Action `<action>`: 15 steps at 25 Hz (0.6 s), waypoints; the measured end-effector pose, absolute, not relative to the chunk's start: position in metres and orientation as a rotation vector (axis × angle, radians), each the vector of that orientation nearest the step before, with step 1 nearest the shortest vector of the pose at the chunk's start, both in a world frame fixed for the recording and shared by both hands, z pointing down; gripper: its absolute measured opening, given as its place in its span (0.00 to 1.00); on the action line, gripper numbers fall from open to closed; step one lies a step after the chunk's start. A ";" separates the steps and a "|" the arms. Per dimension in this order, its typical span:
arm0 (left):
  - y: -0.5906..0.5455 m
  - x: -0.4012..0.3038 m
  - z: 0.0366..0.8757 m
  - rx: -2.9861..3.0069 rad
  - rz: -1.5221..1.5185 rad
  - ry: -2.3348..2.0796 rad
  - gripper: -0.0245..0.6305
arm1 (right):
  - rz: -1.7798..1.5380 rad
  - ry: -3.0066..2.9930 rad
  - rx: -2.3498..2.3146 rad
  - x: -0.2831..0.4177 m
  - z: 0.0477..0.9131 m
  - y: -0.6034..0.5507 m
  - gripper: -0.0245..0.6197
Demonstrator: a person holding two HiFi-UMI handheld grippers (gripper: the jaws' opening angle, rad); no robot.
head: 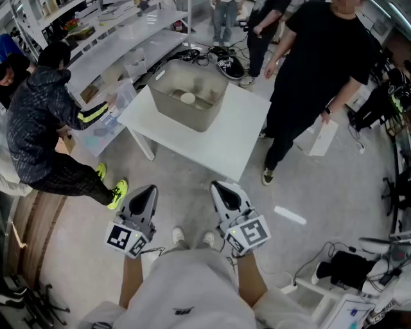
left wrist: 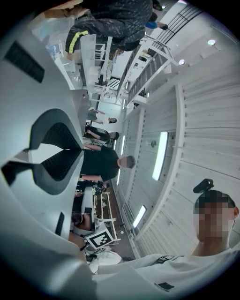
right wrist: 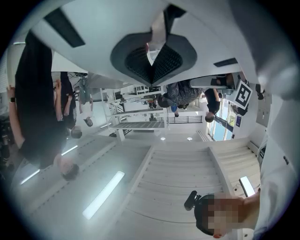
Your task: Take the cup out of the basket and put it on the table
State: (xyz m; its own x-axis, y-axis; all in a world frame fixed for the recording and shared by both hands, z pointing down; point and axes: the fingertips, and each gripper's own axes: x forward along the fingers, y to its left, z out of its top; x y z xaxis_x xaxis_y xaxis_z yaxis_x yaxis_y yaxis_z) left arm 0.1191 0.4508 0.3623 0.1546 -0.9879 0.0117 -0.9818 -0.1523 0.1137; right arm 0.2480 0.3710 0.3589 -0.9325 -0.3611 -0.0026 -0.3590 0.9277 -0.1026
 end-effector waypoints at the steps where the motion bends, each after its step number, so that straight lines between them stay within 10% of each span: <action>1: 0.450 0.119 0.362 2.313 -0.101 -1.980 0.05 | -0.158 3.065 -0.571 0.247 0.358 0.370 0.05; 15: 0.430 0.135 0.368 2.281 -0.099 -2.003 0.05 | -0.161 3.020 -0.529 0.265 0.357 0.352 0.05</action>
State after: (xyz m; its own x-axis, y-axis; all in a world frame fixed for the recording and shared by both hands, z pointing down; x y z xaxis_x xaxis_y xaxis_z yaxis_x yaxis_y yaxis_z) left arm 0.1345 0.4302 0.3679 0.1307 -0.9912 0.0197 -0.9845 -0.1274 0.1209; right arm 0.2648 0.3519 0.3573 -0.9381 -0.3423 -0.0521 -0.3349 0.9352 -0.1152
